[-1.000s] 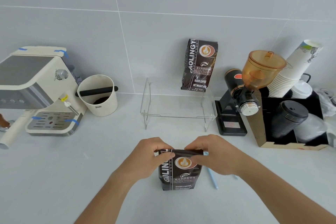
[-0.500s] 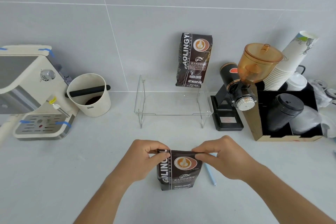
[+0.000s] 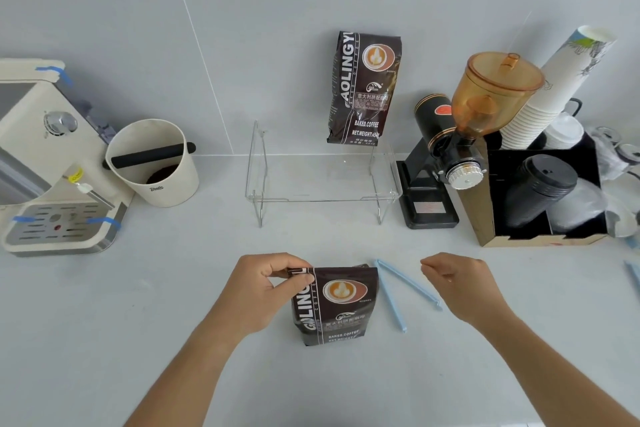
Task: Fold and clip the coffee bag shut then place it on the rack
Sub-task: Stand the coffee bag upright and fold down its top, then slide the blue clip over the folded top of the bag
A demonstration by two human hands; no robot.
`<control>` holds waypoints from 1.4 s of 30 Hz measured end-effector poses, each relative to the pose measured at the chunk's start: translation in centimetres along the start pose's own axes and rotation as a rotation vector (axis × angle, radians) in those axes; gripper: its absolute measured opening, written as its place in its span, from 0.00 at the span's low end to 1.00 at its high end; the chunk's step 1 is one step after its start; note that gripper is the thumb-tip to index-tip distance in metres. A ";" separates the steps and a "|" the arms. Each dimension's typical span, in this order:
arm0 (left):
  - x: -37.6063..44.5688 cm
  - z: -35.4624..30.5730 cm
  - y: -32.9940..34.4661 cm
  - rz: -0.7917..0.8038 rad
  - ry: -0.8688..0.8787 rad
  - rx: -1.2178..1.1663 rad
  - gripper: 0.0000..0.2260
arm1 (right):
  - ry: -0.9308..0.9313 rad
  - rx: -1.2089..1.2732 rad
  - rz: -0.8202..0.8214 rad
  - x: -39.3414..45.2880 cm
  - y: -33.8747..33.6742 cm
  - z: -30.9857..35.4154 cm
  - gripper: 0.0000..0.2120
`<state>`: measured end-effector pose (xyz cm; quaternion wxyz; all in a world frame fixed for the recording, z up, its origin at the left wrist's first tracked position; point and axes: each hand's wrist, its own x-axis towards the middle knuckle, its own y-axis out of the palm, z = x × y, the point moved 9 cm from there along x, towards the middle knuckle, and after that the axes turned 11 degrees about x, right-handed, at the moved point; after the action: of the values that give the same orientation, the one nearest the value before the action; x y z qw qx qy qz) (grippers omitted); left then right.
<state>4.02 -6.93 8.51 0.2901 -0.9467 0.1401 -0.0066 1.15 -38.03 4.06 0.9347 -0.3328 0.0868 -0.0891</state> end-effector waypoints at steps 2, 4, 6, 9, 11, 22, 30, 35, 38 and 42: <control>0.0 0.2 0.1 -0.002 -0.022 -0.023 0.12 | 0.084 -0.070 0.016 0.2 0.9 -3.0 0.05; 0.0 0.2 0.3 0.007 -0.022 -0.030 0.13 | 0.153 -0.156 0.043 0.2 1.8 -5.5 0.09; 0.1 0.1 0.3 0.019 -0.012 -0.026 0.14 | 0.202 -0.245 0.077 0.3 2.8 -7.5 0.12; 0.2 0.2 0.2 0.019 0.001 -0.001 0.14 | 0.287 -0.313 0.131 0.1 3.7 -9.5 0.10; 0.2 0.3 0.2 0.010 0.003 0.008 0.13 | 0.294 -0.403 0.176 0.1 4.1 -9.8 0.07; 0.0 1.0 0.4 -0.030 -0.001 -0.033 0.11 | 0.231 -0.398 0.121 0.1 3.8 -8.6 0.15; -0.4 2.5 0.8 -0.131 -0.080 -0.153 0.10 | 0.024 -0.236 0.011 0.8 0.9 -3.3 0.10; -0.6 3.2 1.5 -0.147 -0.115 -0.261 0.06 | -0.098 -0.191 -0.066 1.0 -1.8 0.7 0.06; -0.7 3.8 2.0 -0.134 -0.142 -0.338 0.08 | -0.171 -0.184 -0.102 0.8 -3.0 3.2 0.04; -0.6 3.6 2.7 -0.129 -0.115 -0.435 0.10 | -0.276 -0.124 -0.112 0.4 -3.8 7.0 0.05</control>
<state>3.10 -6.89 4.05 0.0858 -0.9927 0.0606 0.0592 2.66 -36.77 11.82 0.9090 -0.4034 -0.0558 -0.0890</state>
